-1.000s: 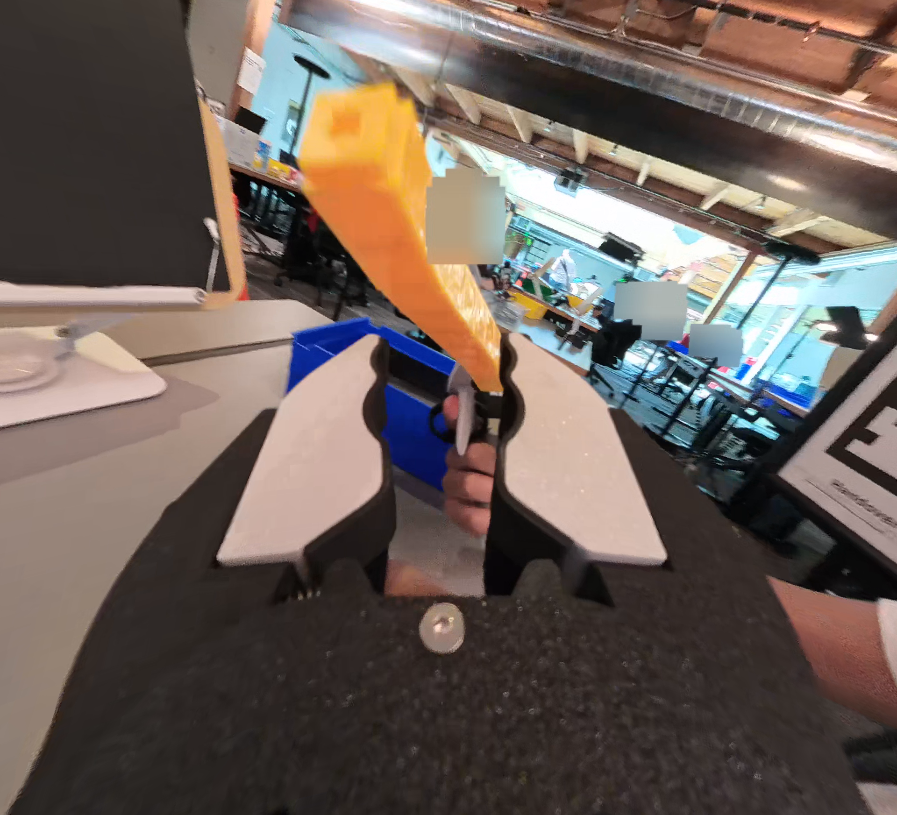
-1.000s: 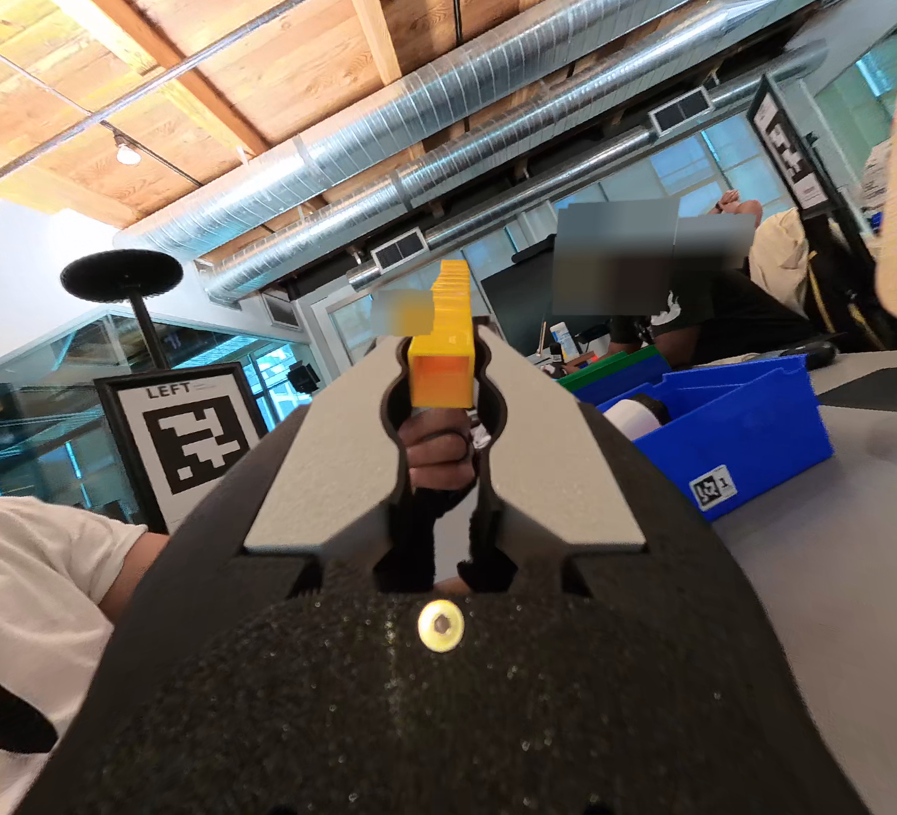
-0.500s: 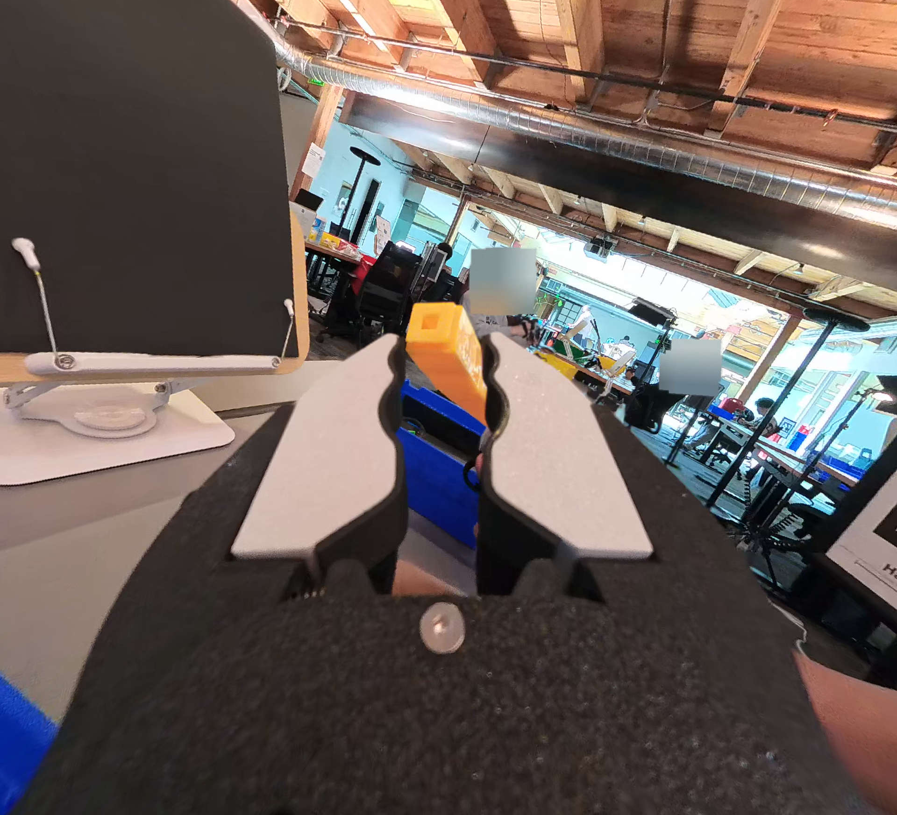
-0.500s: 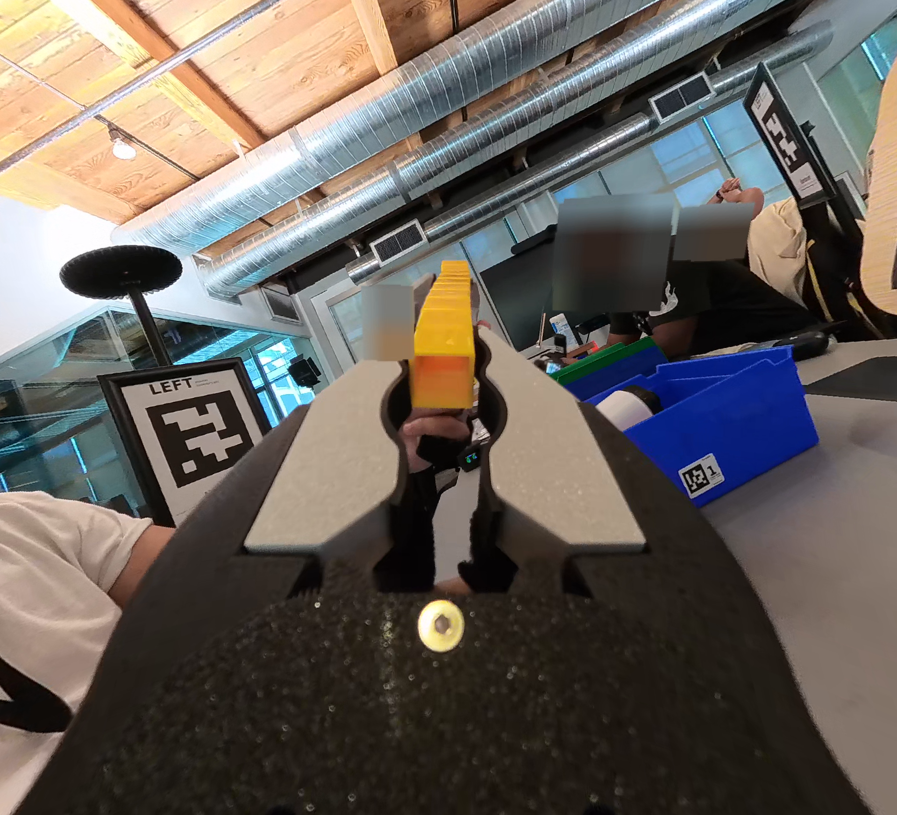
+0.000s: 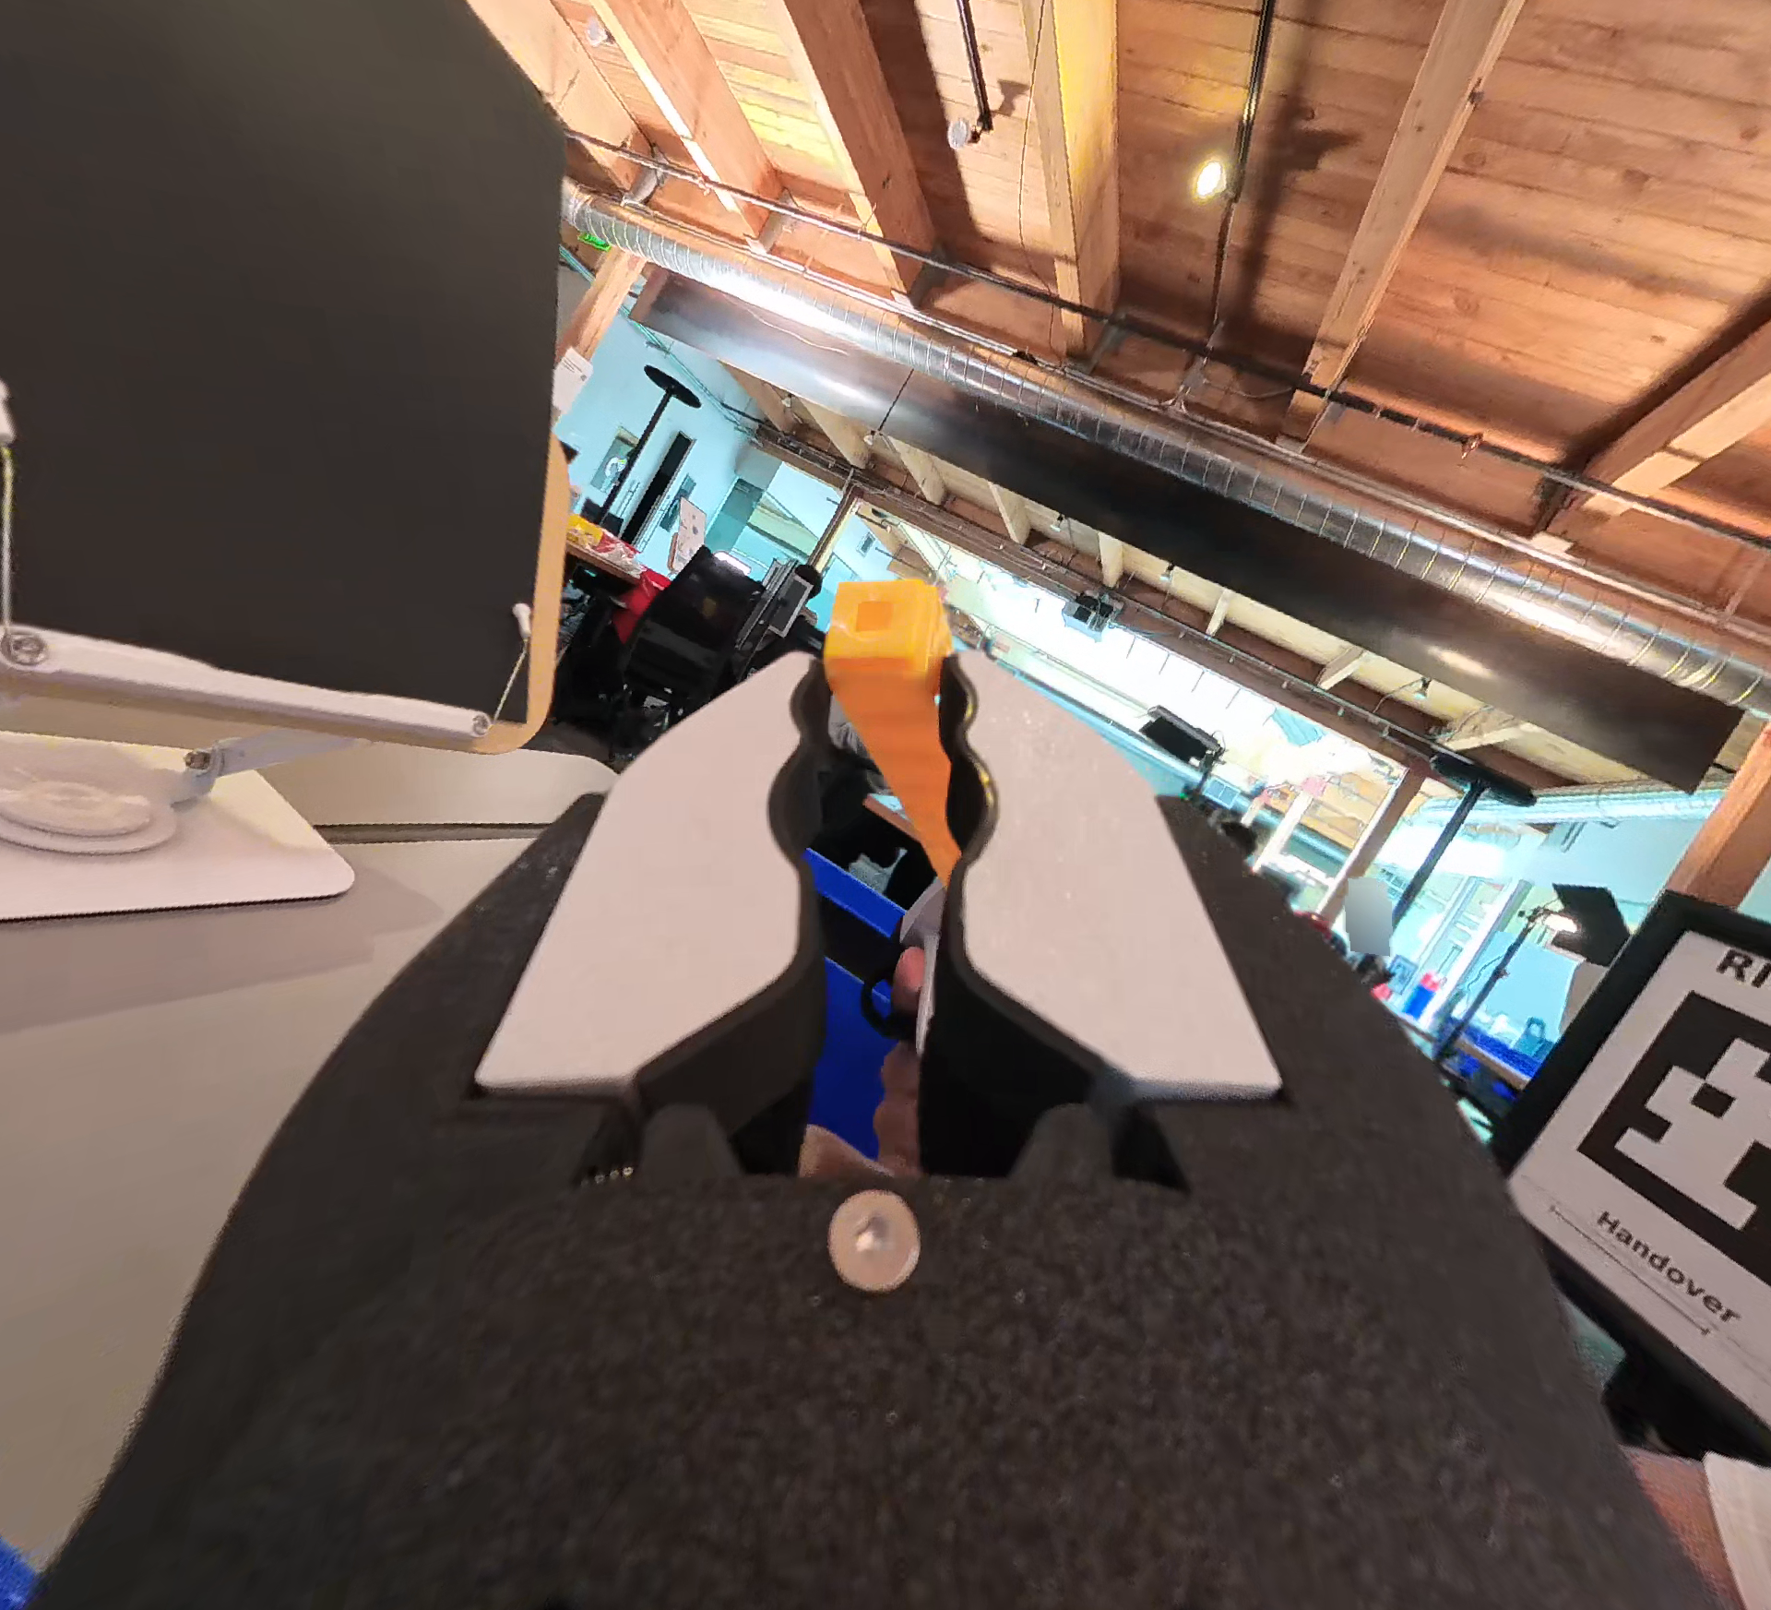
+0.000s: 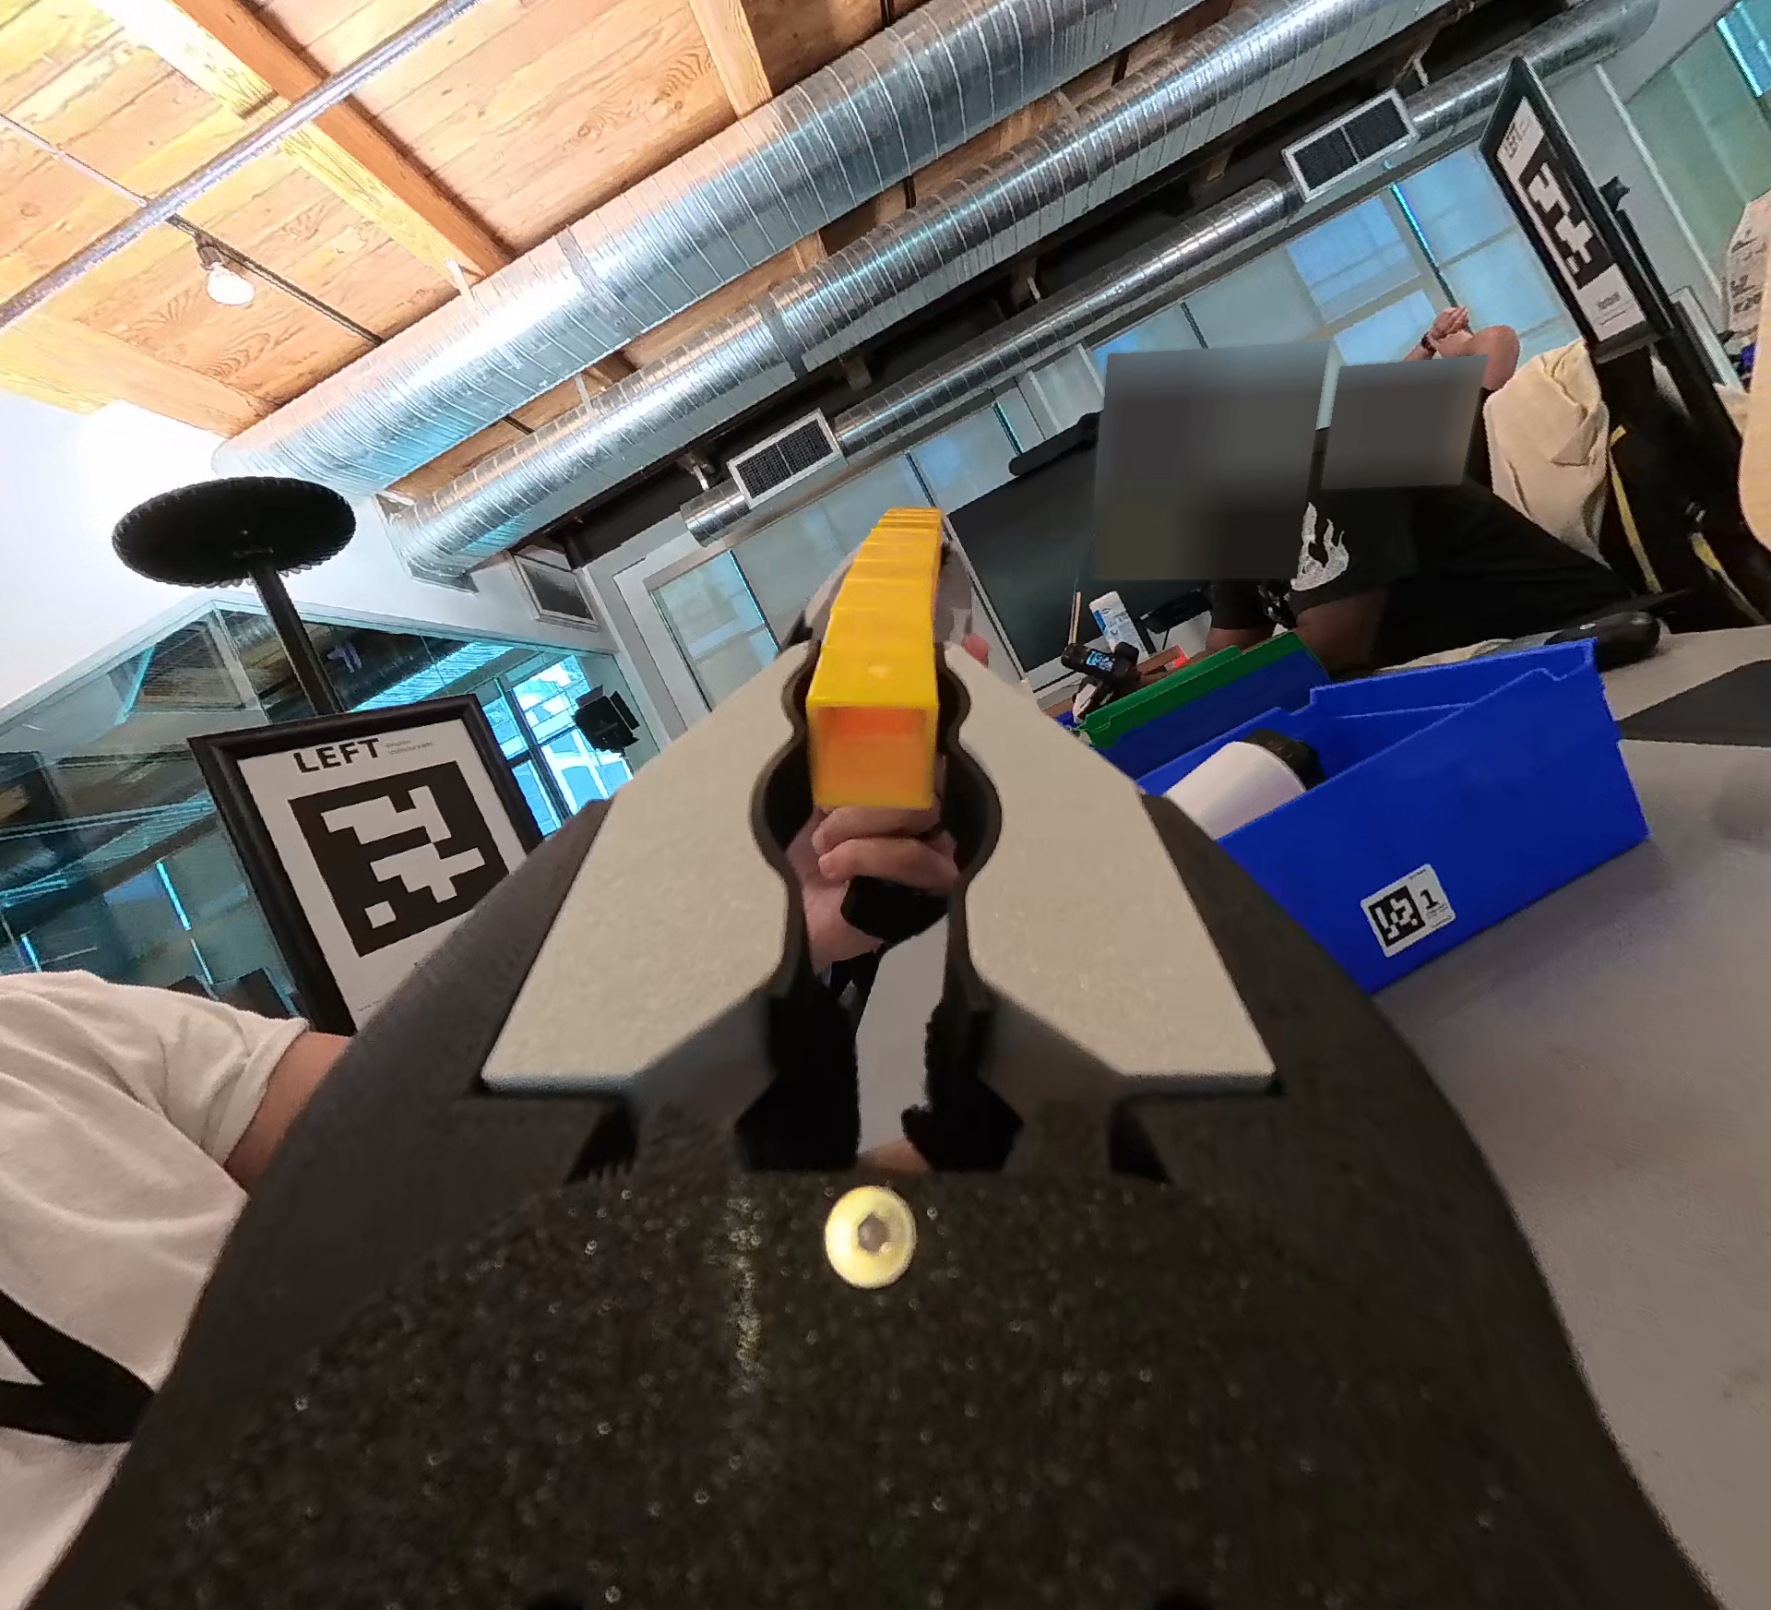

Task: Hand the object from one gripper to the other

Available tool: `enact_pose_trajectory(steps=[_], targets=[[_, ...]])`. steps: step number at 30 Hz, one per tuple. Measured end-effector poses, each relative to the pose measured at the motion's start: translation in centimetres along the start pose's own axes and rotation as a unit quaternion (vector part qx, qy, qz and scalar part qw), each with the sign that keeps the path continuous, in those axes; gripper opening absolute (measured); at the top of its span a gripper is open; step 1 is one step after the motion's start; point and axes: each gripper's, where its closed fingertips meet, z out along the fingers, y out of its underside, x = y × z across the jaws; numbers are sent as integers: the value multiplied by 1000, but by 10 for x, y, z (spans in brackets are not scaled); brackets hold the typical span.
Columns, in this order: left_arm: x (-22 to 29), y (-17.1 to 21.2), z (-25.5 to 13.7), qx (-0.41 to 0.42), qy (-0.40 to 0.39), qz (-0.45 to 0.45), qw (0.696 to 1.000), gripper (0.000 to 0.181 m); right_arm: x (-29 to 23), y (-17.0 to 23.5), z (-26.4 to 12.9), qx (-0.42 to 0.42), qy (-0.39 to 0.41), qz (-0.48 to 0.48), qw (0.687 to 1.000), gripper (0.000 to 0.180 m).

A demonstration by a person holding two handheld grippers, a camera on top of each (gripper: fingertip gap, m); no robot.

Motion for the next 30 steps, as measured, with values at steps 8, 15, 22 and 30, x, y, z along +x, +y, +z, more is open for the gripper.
enact_pose_trajectory(steps=[8,15,22,30], targets=[[1,4,-1,-38,-61,43,996,45,-14,-79,-24,89,38,-85,992,21],[-2,129,-78,-165,-174,210,948,28,-14,-223,-155,137,311,-306,890,21],[48,181,-127,-276,-173,352,878,27,27,-243,-282,33,547,-324,771,21],[17,171,-139,-292,-220,407,837,24,108,-182,-305,-109,638,-255,718,21]])
